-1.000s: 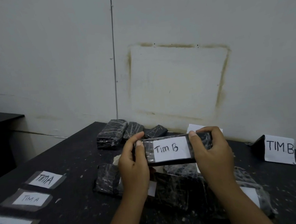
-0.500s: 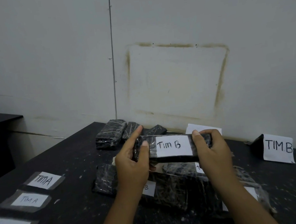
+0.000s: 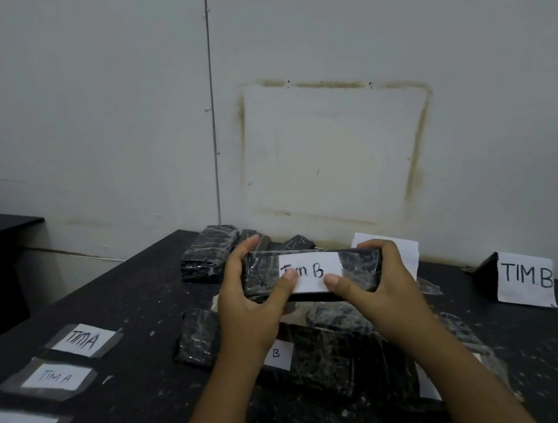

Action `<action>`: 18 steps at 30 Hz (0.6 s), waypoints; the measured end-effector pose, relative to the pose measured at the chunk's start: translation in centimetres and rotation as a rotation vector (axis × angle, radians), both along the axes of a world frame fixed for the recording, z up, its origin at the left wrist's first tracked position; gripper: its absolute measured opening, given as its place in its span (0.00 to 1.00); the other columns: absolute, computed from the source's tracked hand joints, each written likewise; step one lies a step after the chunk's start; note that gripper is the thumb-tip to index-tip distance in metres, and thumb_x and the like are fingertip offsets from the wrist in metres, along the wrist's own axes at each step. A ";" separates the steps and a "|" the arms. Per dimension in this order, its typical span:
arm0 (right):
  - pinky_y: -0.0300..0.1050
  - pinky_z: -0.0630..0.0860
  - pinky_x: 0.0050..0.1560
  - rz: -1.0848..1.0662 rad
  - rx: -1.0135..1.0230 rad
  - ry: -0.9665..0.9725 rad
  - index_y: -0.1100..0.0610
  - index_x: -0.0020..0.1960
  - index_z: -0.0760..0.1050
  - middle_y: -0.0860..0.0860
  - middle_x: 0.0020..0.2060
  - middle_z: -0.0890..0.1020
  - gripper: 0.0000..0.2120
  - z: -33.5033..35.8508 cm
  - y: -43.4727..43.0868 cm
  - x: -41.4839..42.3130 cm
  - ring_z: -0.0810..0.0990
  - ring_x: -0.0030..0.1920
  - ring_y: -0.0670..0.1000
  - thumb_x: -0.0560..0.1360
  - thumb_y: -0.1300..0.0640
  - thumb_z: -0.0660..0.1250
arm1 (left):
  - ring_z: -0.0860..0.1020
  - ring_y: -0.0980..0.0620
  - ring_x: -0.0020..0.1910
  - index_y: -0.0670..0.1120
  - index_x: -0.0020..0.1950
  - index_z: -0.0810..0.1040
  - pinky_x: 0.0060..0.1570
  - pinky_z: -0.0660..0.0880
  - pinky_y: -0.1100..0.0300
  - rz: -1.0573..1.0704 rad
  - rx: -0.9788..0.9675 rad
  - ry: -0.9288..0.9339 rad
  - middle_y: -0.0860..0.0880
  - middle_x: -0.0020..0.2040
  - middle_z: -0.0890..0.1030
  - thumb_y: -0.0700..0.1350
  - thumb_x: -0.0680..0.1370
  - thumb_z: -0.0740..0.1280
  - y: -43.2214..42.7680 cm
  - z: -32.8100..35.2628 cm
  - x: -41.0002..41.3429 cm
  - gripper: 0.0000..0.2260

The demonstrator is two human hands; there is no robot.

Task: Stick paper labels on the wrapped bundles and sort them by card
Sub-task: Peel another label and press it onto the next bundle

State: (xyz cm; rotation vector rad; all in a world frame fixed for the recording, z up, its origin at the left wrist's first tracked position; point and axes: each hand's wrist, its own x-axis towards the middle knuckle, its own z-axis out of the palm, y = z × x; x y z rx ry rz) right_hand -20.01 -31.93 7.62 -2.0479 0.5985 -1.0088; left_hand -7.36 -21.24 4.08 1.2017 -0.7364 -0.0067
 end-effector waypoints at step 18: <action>0.46 0.68 0.61 -0.065 -0.084 0.185 0.51 0.74 0.56 0.52 0.69 0.67 0.35 -1.1 2.1 3.0 0.69 0.66 0.52 0.73 0.35 0.54 | 0.77 0.53 0.38 0.49 0.56 0.66 0.34 0.72 0.59 0.063 0.005 0.364 0.49 0.45 0.77 0.45 0.81 0.60 1.3 0.4 3.4 0.05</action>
